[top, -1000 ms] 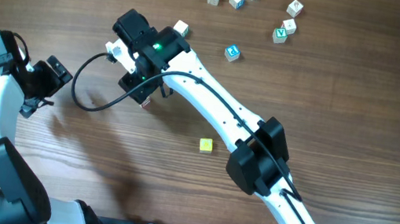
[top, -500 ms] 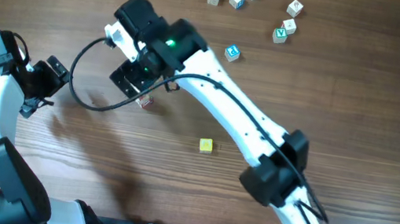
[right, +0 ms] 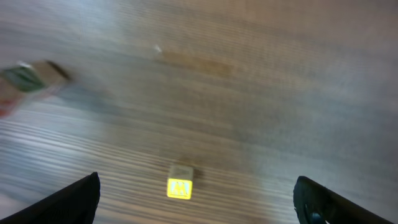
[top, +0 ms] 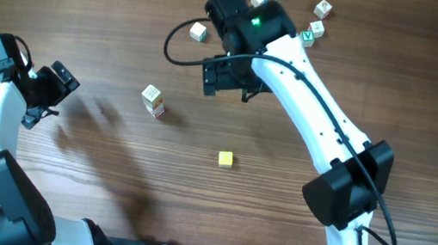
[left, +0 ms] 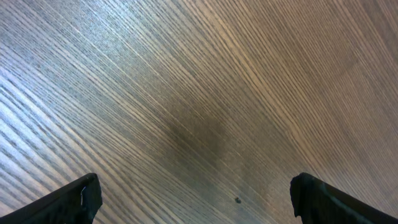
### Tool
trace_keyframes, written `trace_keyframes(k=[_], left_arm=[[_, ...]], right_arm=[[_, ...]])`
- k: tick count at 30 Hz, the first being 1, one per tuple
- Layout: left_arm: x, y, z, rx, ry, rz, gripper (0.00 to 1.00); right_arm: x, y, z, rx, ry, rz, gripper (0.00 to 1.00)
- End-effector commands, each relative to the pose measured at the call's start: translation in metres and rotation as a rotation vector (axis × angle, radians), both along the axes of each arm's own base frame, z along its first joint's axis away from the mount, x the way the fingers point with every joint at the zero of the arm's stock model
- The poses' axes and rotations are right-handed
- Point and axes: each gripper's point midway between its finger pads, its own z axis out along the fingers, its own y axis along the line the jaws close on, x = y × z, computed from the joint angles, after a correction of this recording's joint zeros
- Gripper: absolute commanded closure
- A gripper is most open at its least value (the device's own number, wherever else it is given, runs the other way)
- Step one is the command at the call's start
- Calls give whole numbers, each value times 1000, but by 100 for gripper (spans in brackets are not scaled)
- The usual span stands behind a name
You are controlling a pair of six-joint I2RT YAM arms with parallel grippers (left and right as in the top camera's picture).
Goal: Form a tower
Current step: 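Open the right gripper and move it to the yellow block, then grasp the yellow letter block with the right gripper and lift it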
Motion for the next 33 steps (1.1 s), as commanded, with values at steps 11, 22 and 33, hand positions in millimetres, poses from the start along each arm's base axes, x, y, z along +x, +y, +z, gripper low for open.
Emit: trace_keyframes(k=[11,22,33], left_arm=[[4,4,9,9,-25,12,0],[4,4,9,9,-26,12,0],[4,4,9,9,-26,12,0]], right_arm=[[-74,-36,5,89,25,30,0],[-95,-15,-97,205,90,117,0],[-112,4,-151,131,171,153,25]])
